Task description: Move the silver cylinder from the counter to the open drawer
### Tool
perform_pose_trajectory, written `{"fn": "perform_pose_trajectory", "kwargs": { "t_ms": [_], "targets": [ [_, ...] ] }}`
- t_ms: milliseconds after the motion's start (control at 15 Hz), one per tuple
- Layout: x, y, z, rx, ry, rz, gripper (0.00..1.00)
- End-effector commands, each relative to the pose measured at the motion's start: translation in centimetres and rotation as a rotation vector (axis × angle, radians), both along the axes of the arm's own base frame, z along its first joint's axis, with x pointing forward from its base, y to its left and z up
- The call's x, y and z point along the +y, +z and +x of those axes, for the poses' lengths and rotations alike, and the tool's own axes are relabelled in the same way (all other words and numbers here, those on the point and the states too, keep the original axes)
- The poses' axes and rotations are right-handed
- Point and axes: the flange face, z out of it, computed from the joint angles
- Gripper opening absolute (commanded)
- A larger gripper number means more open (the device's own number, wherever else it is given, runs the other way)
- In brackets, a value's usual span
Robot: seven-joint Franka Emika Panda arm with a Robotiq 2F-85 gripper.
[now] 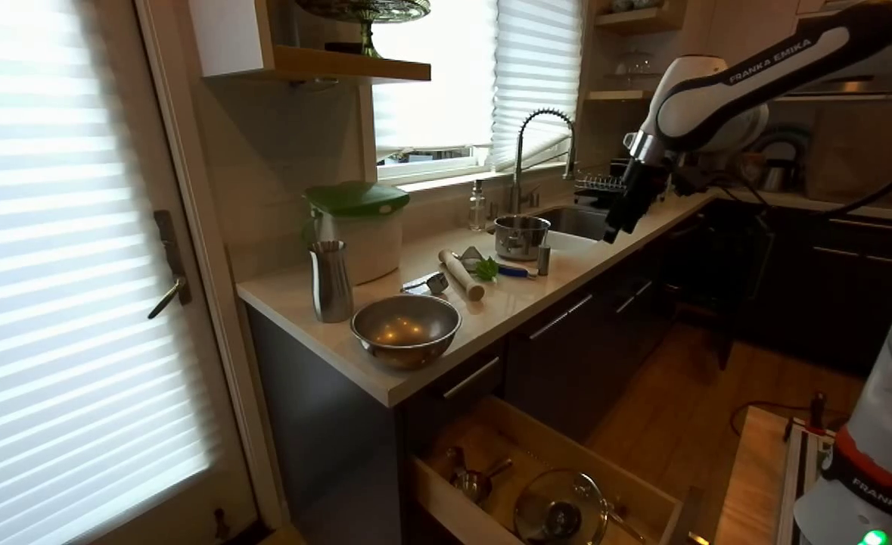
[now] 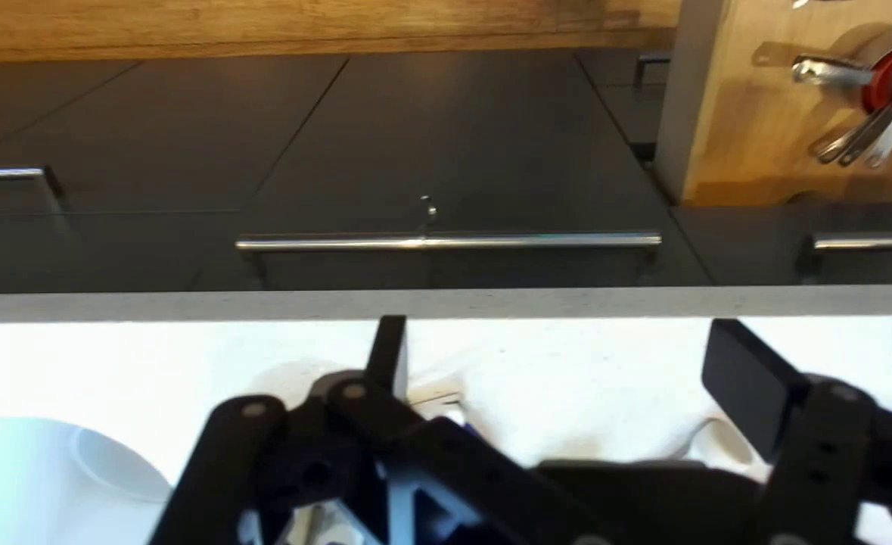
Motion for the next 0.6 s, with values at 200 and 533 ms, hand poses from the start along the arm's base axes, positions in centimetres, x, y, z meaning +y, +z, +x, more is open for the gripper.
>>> {"fn": "perform_pose_trajectory", "kwargs": {
  "t_ms": [200, 533],
  "targets": [
    [-5.5, 1.2, -0.1, -0.027, -0.111, 0.014, 1.00],
    [-6.2, 0.6, 1.1, -0.012, -0.124, 0.015, 1.00]
  ]
}}
